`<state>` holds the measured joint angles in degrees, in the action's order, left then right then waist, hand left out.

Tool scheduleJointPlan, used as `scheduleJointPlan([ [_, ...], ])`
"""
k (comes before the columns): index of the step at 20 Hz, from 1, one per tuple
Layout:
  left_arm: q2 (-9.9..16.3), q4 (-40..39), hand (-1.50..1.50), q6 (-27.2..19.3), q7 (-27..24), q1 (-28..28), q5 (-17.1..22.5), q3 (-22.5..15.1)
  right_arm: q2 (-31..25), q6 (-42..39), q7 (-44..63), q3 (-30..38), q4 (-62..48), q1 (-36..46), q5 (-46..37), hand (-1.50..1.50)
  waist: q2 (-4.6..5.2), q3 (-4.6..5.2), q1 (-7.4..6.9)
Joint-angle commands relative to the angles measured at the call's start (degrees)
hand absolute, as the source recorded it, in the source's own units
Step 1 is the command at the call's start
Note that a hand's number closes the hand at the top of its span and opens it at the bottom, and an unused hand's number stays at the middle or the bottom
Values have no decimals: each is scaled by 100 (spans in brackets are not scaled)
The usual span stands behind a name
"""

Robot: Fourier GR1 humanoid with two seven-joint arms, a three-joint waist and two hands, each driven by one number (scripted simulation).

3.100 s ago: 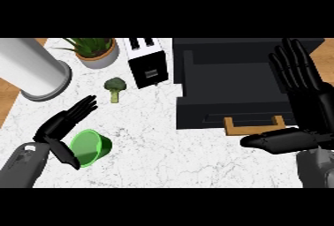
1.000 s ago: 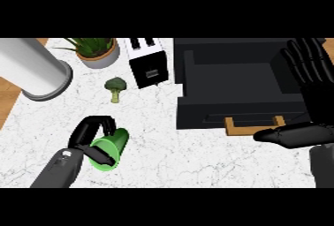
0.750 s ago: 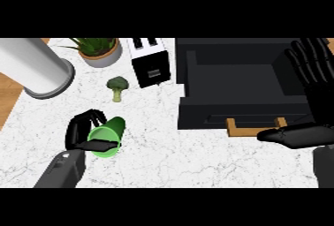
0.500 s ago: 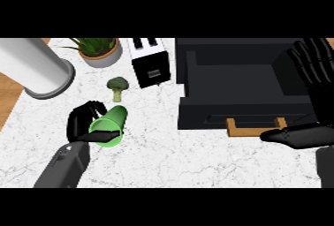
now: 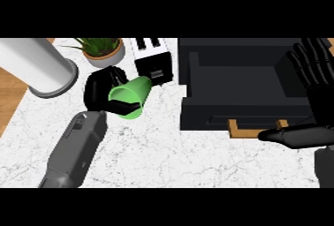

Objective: Pick up the cup, place it into the drawer and close the drawer

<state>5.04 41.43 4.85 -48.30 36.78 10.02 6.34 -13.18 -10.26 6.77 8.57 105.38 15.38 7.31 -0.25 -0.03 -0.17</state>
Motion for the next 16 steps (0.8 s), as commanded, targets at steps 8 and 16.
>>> scheduleJointPlan([
  [8,-493,1174,150,-1120,2379,1554,-90,-654,94,96,-20,-43,42,75,-85,-150,14,1,51],
  [16,-502,-153,150,-2218,3141,3237,104,-1099,-100,-39,-38,193,-366,341,62,-150,72,-2,210],
])
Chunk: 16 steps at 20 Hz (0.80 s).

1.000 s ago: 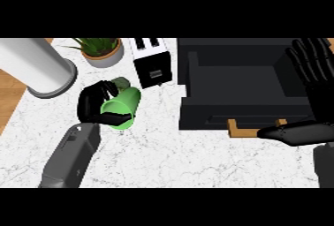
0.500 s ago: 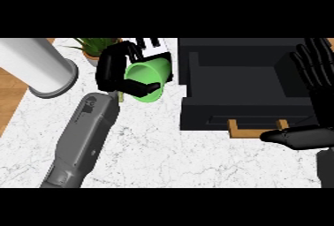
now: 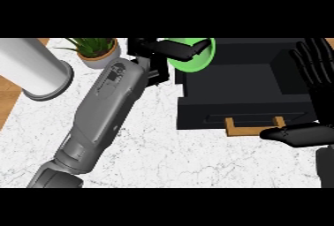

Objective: Pick up the cup, place it into the drawer and close the drawer

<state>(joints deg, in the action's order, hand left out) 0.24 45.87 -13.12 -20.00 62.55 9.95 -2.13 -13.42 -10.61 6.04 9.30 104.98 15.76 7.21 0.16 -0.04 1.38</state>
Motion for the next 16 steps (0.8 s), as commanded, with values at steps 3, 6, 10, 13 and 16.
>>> scheduleJointPlan([
  [3,-23,-1175,150,-688,663,993,400,-511,106,125,91,-162,-152,397,-98,-150,41,-1,127],
  [6,-24,-1918,150,-733,594,1377,451,-577,29,46,173,-140,-11,369,-28,-150,81,-2,257],
  [10,-24,-2434,150,-950,505,1398,672,-1044,45,-163,-168,-88,-190,308,139,-150,150,-10,498],
  [13,-24,-2650,150,-478,818,1405,790,-1435,183,-3,-56,-308,-169,473,-56,-150,176,-8,587],
  [16,-24,-2775,150,-286,1078,1518,842,-1754,301,-12,-241,-398,-437,588,-93,-150,234,-14,691],
])
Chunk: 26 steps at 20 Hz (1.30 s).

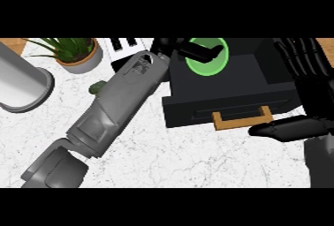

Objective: Pick up the cup, place it into the drawer and close the drawer

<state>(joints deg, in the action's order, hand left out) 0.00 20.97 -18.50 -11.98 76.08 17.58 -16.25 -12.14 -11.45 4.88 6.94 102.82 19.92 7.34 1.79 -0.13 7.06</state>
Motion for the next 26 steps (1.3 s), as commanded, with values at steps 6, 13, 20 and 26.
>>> scheduleJointPlan([
  [6,0,-200,-150,281,77,-191,314,-788,21,-163,-151,-231,-159,174,-88,-150,70,0,319],
  [13,0,161,-150,256,-657,-465,1135,-427,175,-1017,-73,-666,-212,282,789,150,146,7,528],
  [20,0,394,-150,204,-1383,-387,1782,-144,-364,-2206,399,-1353,-263,213,1108,150,28,15,196],
  [26,0,141,-150,102,-1689,-384,2010,-52,-1171,-2618,747,-1621,-203,25,170,-150,-30,12,-111],
])
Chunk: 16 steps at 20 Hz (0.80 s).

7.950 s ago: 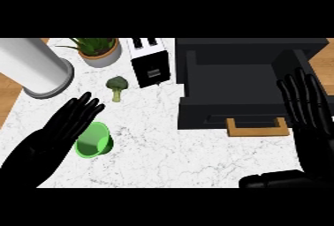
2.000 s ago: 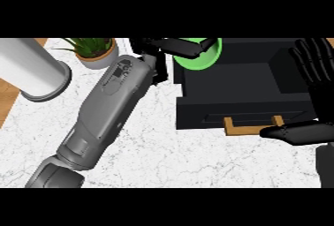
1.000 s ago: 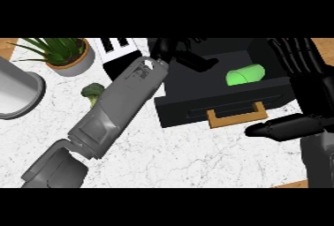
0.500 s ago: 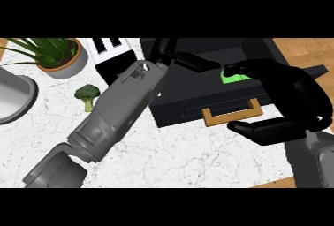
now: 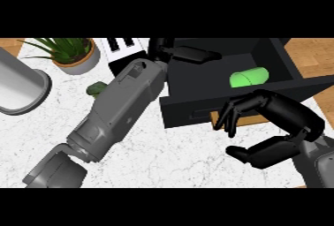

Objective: Pick up the cup, place it into the drawer and close the drawer

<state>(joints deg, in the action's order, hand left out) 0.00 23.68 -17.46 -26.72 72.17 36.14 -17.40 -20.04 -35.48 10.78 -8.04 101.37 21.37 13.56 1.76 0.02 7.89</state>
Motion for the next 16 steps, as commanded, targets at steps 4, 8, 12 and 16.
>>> scheduleJointPlan([
  [4,0,-242,-150,89,-346,-98,144,173,-499,236,-257,-370,276,-369,-1982,-150,-94,-6,-478],
  [8,0,35,-150,168,-561,-307,394,179,14,934,-668,-898,-743,-417,-3031,-150,-105,-7,-670],
  [12,0,157,-150,397,-614,-609,292,193,72,1165,-1136,-1138,-2207,-92,-3649,-150,-118,-8,-934],
  [16,373,529,-150,598,-593,-924,353,330,165,1426,-1757,-1362,-3407,217,-4156,-150,-146,-9,-1085],
])
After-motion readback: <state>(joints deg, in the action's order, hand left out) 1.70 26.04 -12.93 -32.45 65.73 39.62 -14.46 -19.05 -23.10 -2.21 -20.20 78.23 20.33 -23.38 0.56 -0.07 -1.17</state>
